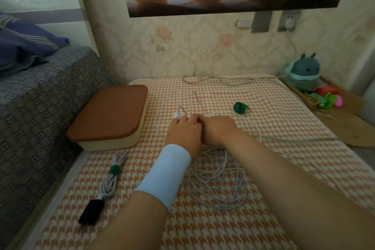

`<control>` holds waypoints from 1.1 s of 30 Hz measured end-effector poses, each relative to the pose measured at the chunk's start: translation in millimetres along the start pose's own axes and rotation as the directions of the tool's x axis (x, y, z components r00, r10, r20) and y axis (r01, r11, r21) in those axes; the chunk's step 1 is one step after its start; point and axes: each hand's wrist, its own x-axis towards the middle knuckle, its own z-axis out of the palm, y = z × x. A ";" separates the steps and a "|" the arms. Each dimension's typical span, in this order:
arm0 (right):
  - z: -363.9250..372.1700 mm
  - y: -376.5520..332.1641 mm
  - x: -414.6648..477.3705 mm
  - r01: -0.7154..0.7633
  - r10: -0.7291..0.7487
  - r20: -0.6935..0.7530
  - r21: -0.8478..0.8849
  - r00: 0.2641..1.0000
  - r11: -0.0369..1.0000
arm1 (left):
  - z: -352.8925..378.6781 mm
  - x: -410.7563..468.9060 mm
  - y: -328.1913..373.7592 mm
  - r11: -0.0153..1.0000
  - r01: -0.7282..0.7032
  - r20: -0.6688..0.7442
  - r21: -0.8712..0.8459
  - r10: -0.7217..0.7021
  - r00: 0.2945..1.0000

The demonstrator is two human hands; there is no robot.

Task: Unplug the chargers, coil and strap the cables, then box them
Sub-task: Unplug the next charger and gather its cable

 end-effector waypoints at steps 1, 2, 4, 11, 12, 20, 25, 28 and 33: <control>2.0 0.2 0.7 0.002 -0.002 -0.015 -0.014 1.000 1.000 | -0.4 0.7 -0.5 1.000 0.000 0.003 -0.011 0.000 1.000; 3.7 -0.3 0.8 0.004 -0.005 -0.034 -0.022 0.999 1.000 | -0.3 1.5 -1.2 1.000 -0.001 0.003 -0.020 0.001 1.000; 7.4 -0.1 1.5 0.013 -0.014 -0.070 -0.017 0.997 1.000 | 1.3 1.4 -2.3 0.999 0.000 -0.006 -0.034 -0.001 1.000; 10.4 -1.0 0.1 0.011 -0.006 -0.111 0.041 0.994 0.999 | 8.0 -2.4 -3.0 0.999 0.012 -0.050 -0.044 -0.014 0.999; 10.3 -1.8 0.4 0.008 -0.001 -0.123 0.053 0.992 0.999 | 8.7 -2.7 -3.7 0.999 0.012 -0.050 -0.046 -0.014 0.999; 13.6 -4.7 -4.4 0.004 0.014 -0.207 0.086 0.978 0.996 | 0.9 -7.9 -3.8 0.986 0.023 -0.102 -0.164 -0.040 0.994; 12.6 -12.8 -8.7 -0.051 0.049 -0.212 -0.004 0.976 0.999 | -0.4 -7.3 -1.8 0.983 0.022 -0.145 -0.181 -0.049 0.988; 10.2 -12.1 -9.6 -0.037 0.049 -0.189 0.065 0.981 0.997 | -1.0 -7.0 -3.6 0.983 0.022 -0.148 -0.184 -0.049 0.988; 9.6 -7.0 -6.9 -0.009 0.017 -0.206 0.036 0.979 0.999 | -5.6 -9.7 -0.1 0.984 0.043 -0.150 -0.175 -0.070 0.986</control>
